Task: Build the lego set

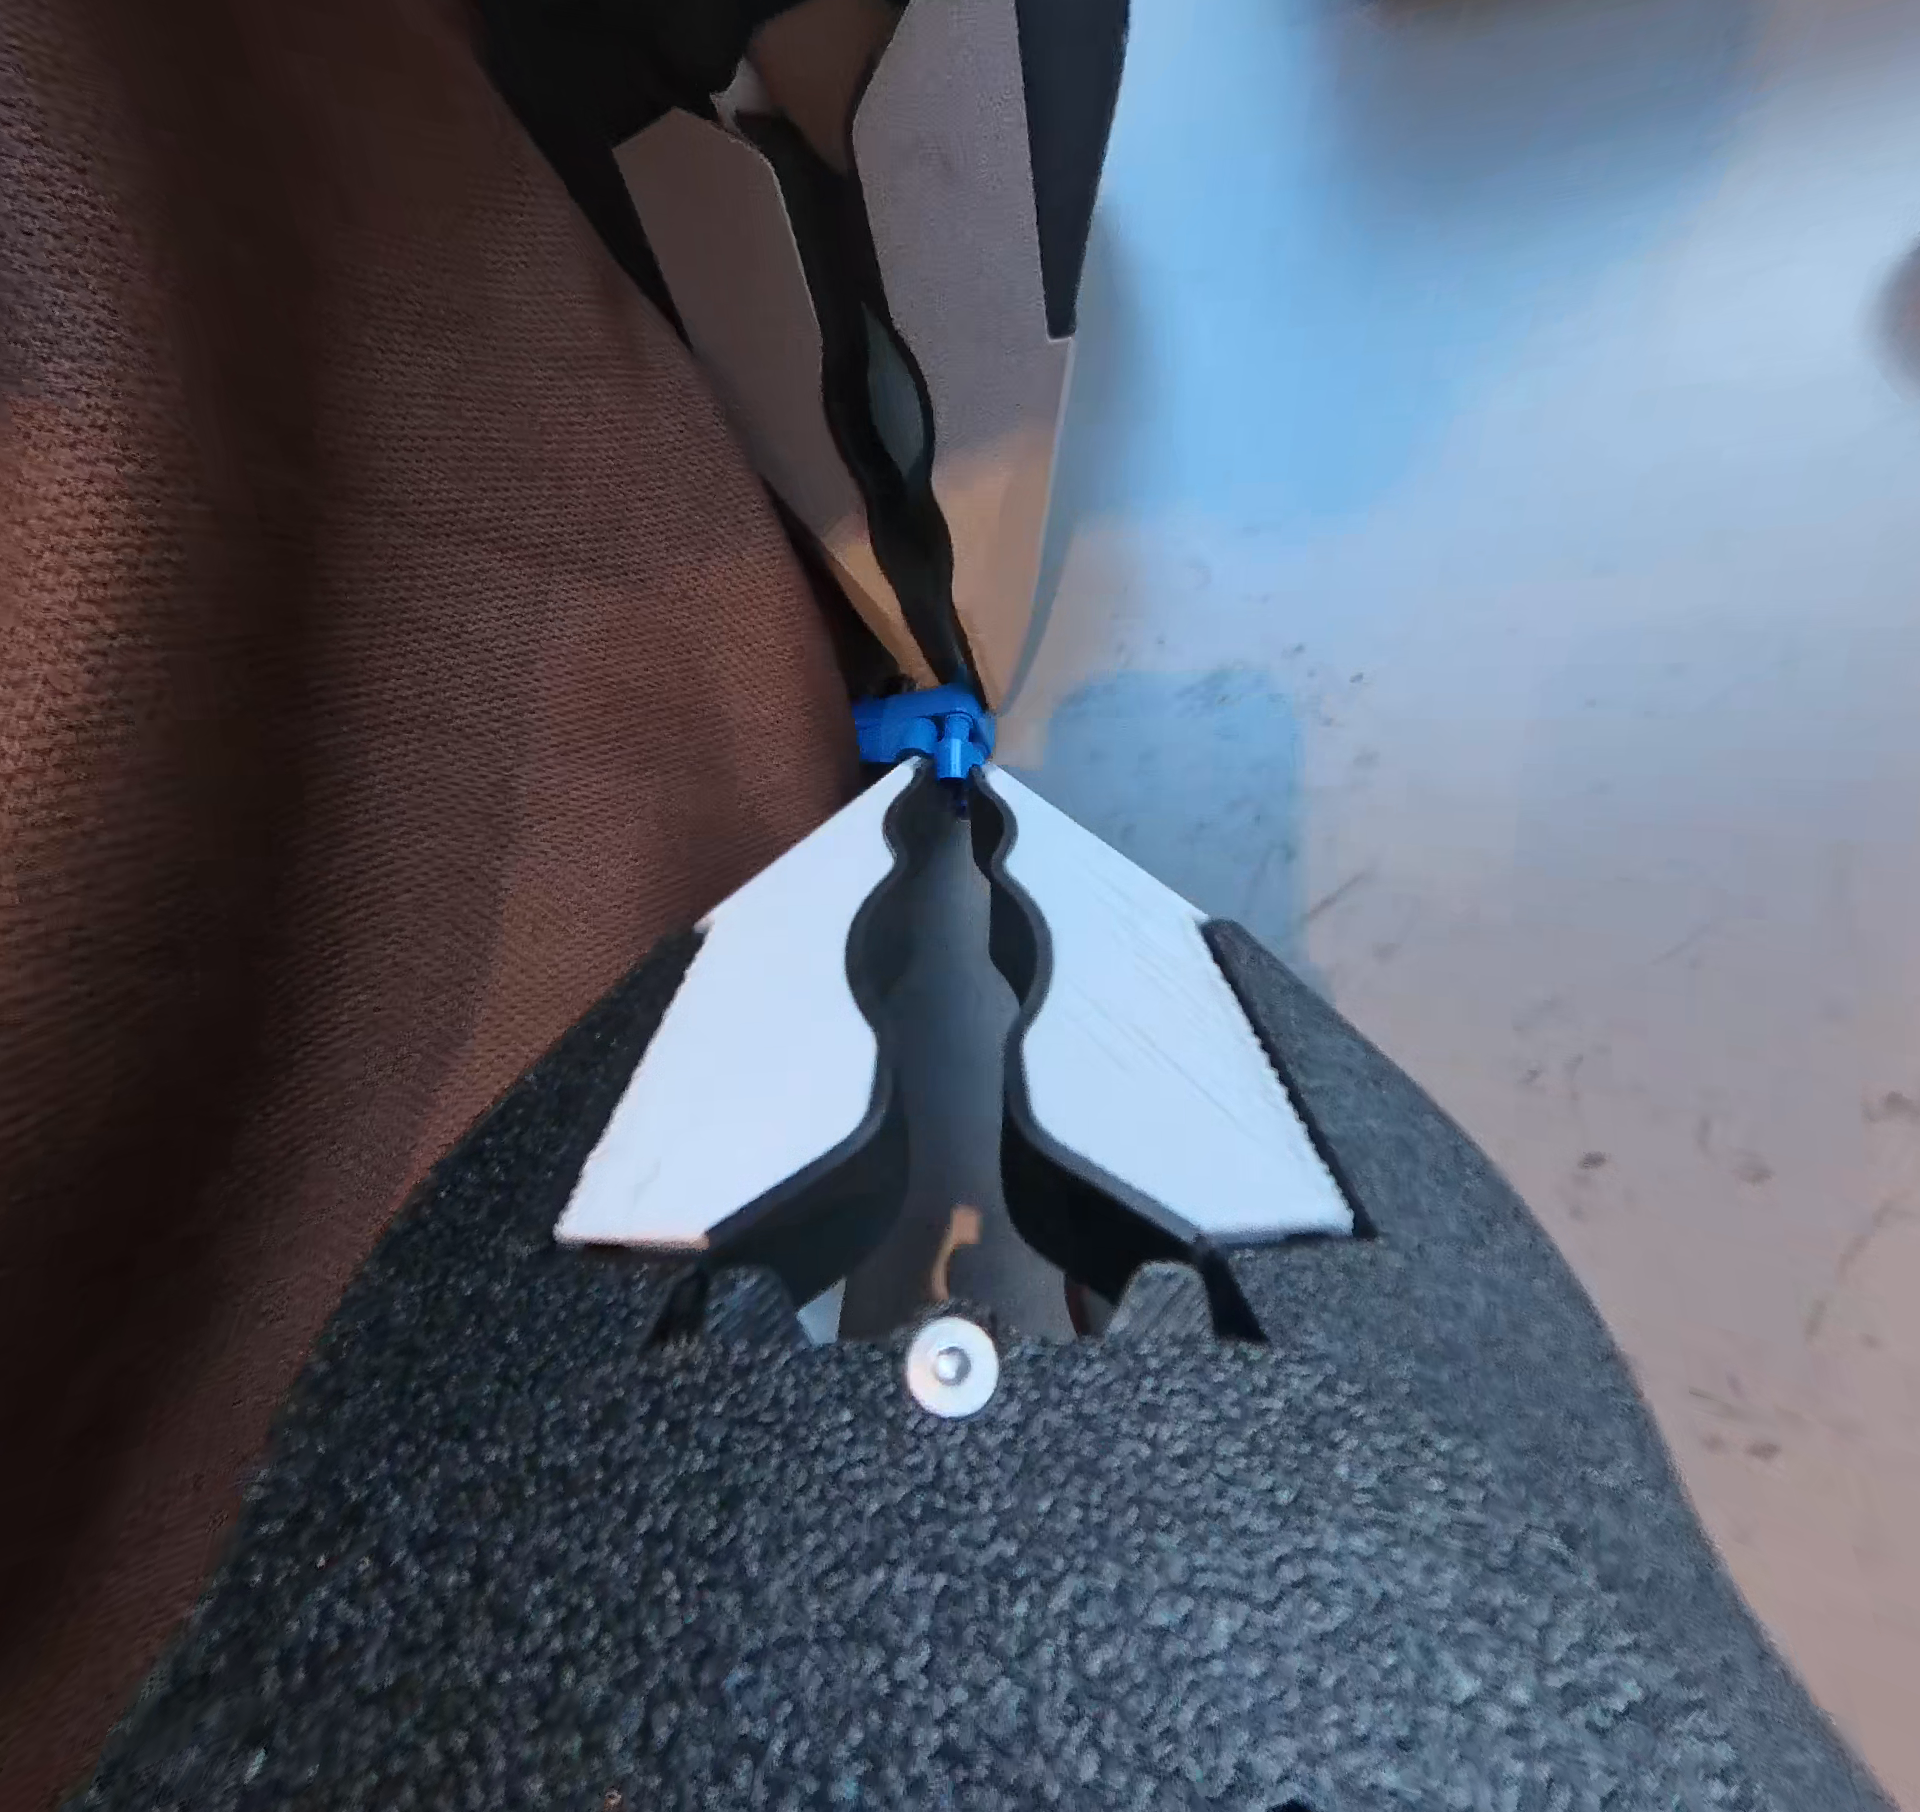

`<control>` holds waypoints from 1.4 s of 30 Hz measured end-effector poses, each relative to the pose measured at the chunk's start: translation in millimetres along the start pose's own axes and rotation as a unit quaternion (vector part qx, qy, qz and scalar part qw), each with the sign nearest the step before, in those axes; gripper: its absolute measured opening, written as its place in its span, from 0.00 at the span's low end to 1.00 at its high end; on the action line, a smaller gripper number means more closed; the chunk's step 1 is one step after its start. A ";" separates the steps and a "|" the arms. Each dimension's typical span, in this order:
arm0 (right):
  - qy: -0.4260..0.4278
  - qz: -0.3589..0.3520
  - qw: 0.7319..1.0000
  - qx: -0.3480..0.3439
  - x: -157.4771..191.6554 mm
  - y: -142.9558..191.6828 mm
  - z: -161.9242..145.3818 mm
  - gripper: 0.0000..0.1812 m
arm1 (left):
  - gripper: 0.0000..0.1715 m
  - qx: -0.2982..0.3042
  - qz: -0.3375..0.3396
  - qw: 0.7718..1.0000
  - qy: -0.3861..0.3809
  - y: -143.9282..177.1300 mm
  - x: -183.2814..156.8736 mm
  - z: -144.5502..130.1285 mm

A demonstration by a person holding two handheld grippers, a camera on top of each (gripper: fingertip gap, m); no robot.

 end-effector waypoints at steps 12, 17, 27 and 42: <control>0.008 0.021 0.995 0.102 1.1 -4.0 14.1 0.03 | 0.01 0.000 -0.012 1.000 -0.012 2.0 -3.3 0.3; -0.116 0.101 0.979 0.130 -8.7 -4.7 14.0 0.03 | 0.00 -0.003 0.002 1.000 -0.018 2.9 -4.6 2.5; -0.297 0.204 0.923 0.135 -25.4 -16.2 5.1 0.03 | 0.00 0.022 0.018 0.999 -0.023 5.3 -5.7 0.3; -0.185 -0.036 0.980 0.060 9.0 -11.9 12.0 0.03 | 0.00 0.020 0.078 0.995 0.063 10.0 -16.0 -2.6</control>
Point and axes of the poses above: each gripper's, where its closed fingertips meet, y back along the fingers, z out of its top, x = y × z across the jaws, the point moved 8 cm from there along y, back along the fingers, and after that the axes turned 8 degrees about -z, right-handed, at the moved point
